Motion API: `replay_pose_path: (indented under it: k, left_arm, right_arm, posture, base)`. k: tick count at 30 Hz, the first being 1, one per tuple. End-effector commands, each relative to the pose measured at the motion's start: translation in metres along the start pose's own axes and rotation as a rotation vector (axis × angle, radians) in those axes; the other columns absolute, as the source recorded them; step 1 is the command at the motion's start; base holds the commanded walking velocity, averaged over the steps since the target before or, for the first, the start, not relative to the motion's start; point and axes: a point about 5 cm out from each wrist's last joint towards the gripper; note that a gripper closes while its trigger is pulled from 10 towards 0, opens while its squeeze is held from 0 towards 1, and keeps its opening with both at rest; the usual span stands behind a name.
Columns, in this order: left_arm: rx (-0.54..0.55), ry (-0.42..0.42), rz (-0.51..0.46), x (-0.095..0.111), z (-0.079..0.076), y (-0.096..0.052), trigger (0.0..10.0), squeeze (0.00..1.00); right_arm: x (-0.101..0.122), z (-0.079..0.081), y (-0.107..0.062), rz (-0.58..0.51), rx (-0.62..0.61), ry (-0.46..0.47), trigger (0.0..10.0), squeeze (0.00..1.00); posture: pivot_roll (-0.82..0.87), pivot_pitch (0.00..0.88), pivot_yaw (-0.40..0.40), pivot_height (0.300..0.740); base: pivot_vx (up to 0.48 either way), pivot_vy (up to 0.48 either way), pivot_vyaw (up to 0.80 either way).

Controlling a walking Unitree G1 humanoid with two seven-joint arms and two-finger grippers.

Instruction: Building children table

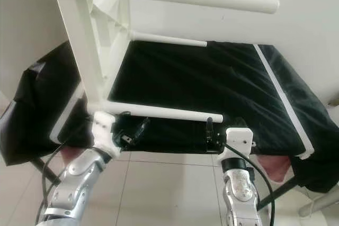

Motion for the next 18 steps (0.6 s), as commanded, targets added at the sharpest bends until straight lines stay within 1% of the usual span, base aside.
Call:
replay_pose_path:
  k: [1,15,18]
  left_arm:
    - [-0.002,-0.012,0.006,-0.0019,-0.0012,0.0003,10.0,0.0]
    - [0.001,-0.011,0.009,-0.0028,-0.0018,-0.0019,10.0,0.0]
    - [-0.011,-0.008,-0.007,-0.0012,-0.0044,-0.0023,10.0,0.0]
  right_arm:
    - [-0.0033,-0.0012,-0.0009,0.009,-0.004,0.001,10.0,0.0]
    - [-0.0064,-0.0016,-0.0034,0.025,-0.005,-0.006,10.0,0.0]
    - [-0.0065,-0.0001,-0.0037,0.024,0.005,-0.01,10.0,0.0]
  posture:
    - [0.07,0.0,-0.046,0.74]
    - [0.08,0.0,-0.049,0.74]
    - [0.08,0.0,-0.05,0.74]
  base:
    - [0.251,0.0,0.0]
    - [0.253,0.0,0.0]
    - [0.0,0.0,0.0]
Point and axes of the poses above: a point about 5 cm out from each wrist's last joint towards the gripper, its own y axis pointing out of the wrist towards the gripper, its own x axis along the axis of the wrist's last joint, z = x × y, and after that the axes turned 1 degree about y, right-handed
